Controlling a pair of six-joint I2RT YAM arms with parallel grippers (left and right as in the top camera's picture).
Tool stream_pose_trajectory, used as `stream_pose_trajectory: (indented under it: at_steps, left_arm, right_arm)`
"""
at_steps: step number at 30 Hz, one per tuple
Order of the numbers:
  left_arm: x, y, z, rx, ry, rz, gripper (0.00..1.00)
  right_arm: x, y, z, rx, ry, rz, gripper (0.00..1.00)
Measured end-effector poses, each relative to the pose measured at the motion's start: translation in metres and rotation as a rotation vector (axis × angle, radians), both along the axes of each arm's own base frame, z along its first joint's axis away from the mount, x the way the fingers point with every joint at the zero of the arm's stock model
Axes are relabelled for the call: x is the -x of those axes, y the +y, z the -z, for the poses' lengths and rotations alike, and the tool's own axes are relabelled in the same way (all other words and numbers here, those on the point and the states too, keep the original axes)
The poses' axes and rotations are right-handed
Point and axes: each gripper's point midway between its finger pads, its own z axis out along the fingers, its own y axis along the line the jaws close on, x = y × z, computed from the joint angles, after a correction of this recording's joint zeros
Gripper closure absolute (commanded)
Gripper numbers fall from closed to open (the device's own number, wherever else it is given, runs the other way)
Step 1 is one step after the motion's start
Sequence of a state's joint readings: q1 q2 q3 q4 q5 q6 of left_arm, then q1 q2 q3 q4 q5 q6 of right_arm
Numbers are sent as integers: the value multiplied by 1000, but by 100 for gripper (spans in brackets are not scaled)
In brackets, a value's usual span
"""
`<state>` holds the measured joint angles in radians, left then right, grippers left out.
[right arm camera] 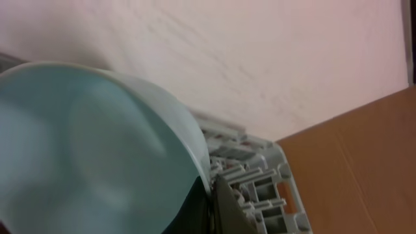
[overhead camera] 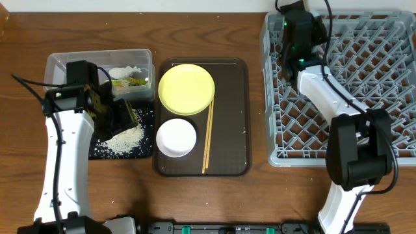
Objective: Sort waste into correct bins and load items into the dishwasher rack
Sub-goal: 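Carry the light-blue bowl into the dish rack's back edge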
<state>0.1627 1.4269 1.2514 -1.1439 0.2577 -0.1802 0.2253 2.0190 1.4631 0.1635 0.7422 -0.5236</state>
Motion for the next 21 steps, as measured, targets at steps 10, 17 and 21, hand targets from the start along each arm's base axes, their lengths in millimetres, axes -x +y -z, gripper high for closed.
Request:
stream_pose_trajectory:
  at_steps: [10, 17, 21]
  left_arm:
    - [0, 0, 0, 1, 1, 0, 44]
    - [0, 0, 0, 1, 2, 0, 44]
    - [0, 0, 0, 1, 1, 0, 44]
  right_arm:
    - [-1, 1, 0, -1, -5, -2, 99]
    - [-3, 2, 18, 5, 29, -2, 99]
    - [-1, 2, 22, 4, 46, -2, 99]
